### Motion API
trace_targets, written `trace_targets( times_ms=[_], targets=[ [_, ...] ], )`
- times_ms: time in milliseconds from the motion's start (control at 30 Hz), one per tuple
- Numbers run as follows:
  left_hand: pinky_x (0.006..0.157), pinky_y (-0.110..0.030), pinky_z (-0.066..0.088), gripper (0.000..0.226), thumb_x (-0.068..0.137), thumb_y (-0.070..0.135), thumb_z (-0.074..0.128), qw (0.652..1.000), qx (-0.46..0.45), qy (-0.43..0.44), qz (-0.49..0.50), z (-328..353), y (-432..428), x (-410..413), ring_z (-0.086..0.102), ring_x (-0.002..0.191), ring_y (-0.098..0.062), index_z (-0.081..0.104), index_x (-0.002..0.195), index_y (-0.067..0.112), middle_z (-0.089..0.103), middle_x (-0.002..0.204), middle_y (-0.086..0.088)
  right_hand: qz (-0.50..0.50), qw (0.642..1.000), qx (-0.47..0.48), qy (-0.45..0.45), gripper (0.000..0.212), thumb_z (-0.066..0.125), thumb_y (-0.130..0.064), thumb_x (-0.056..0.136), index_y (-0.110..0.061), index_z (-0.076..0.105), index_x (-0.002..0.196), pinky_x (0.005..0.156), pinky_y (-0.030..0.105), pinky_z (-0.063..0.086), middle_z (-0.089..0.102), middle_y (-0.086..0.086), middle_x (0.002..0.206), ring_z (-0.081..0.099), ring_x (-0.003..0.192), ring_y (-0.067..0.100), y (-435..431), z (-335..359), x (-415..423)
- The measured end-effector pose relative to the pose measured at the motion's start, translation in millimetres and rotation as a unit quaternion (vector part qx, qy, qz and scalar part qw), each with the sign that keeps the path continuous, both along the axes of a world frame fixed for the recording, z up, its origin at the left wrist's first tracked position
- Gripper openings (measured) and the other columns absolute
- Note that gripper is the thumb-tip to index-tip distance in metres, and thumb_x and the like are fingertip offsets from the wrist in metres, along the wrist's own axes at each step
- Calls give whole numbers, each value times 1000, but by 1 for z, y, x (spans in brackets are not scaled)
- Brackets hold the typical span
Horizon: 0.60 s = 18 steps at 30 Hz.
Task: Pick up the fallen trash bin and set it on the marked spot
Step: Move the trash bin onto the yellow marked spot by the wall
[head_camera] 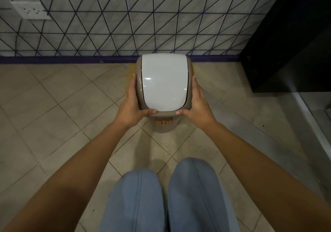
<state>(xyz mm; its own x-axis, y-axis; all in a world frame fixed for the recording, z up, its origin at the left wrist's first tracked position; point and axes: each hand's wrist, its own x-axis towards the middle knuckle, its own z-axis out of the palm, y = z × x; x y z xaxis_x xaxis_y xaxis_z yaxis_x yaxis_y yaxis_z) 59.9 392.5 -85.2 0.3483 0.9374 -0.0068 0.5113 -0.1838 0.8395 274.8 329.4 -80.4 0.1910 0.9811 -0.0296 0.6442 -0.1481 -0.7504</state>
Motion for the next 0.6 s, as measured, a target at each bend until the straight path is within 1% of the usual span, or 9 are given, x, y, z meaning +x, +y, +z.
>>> trace_targets(
  times_ms=[167,267,367,433,500,533,567,600],
  targets=[
    [110,-47,31,131,55,29,88,1000,-11,7,-2,4,12,2,22,140,-20,-5,147,22,18,154,-3,-8,1000,3,11,128,85,-17,59,-24,-8,147,112,43,23,14,8,154,16,141,22,10,-1,2],
    [111,-47,30,131,54,28,88,1000,-4,13,-6,4,19,4,23,139,-21,-4,148,19,19,154,-5,-11,1000,4,15,126,84,-16,60,-23,-7,147,111,41,22,12,7,155,14,141,21,14,-2,1],
    [110,-46,31,130,53,27,88,1000,-4,8,-4,2,24,4,24,139,-20,0,148,19,21,153,-4,-19,999,5,25,125,84,-16,60,-23,-6,147,112,39,21,13,6,155,14,141,20,18,-4,1],
    [110,-43,33,126,52,28,89,1000,-7,-7,5,1,29,3,27,136,-15,6,147,22,24,151,-2,-41,998,5,37,123,84,-19,60,-23,0,148,113,41,23,18,6,154,17,140,20,21,-4,1],
    [107,-38,35,121,52,29,89,999,-23,-26,14,-2,30,2,30,132,-12,12,145,22,28,147,0,-68,996,0,63,116,86,-22,57,-21,12,147,111,43,30,29,6,148,26,137,21,22,-7,1],
    [105,-33,36,120,54,28,88,998,-38,-43,15,-4,29,2,31,131,-11,12,145,21,29,145,2,-80,993,-5,90,111,86,-21,56,-19,20,145,109,41,34,37,6,144,32,134,21,22,-9,2],
    [103,-26,38,119,55,25,87,996,-62,-66,15,-6,28,2,32,129,-8,10,146,20,30,143,6,-92,987,-16,127,105,86,-21,56,-18,27,142,106,39,37,43,6,140,39,131,21,21,-11,3],
    [97,-16,39,119,58,22,86,992,-89,-88,20,-9,26,1,33,126,-6,7,146,18,30,140,7,-107,979,-35,167,99,86,-20,57,-16,32,140,104,36,40,48,5,137,44,128,20,20,-13,3]
  ],
)
